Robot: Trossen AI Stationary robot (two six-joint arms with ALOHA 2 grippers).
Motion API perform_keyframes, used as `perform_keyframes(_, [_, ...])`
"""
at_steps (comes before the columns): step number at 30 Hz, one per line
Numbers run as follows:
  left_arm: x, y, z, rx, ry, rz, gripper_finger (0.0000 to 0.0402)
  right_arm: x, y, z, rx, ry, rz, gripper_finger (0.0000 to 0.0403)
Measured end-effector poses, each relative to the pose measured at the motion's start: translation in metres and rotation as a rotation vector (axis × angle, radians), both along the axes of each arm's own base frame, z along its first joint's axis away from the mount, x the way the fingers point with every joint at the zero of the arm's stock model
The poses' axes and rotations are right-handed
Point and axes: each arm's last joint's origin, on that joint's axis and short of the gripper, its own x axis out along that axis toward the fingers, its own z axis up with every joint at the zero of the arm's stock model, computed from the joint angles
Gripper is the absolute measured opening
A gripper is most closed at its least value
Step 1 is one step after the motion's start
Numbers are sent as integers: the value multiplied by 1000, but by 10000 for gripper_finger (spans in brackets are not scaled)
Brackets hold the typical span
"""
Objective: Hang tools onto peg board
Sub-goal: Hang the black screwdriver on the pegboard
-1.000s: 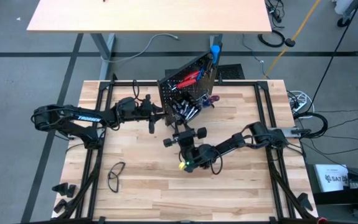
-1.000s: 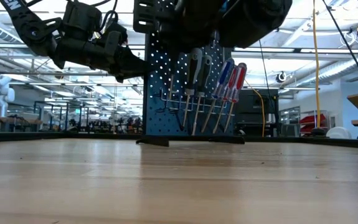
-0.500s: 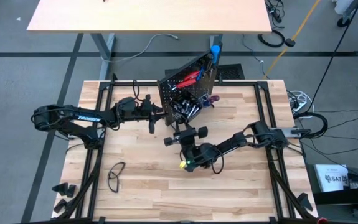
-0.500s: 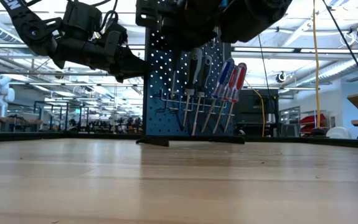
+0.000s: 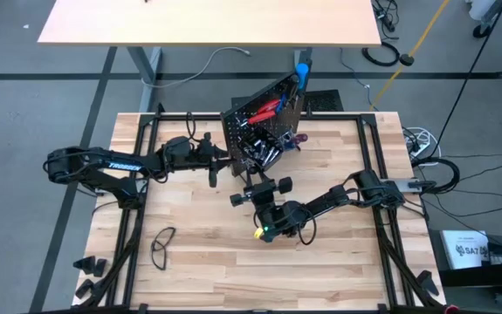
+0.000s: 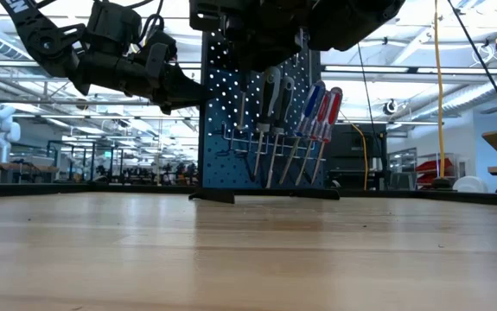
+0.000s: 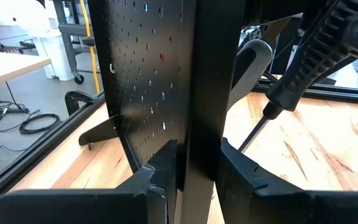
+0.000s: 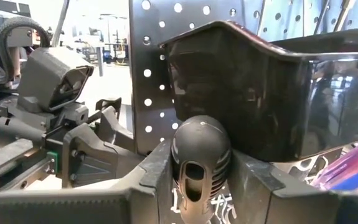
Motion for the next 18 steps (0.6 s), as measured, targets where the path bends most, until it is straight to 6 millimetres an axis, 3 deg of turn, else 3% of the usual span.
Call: perform_keyframes(18, [0, 0, -1, 4, 4, 4, 84, 1, -8, 5, -21, 20, -5, 110])
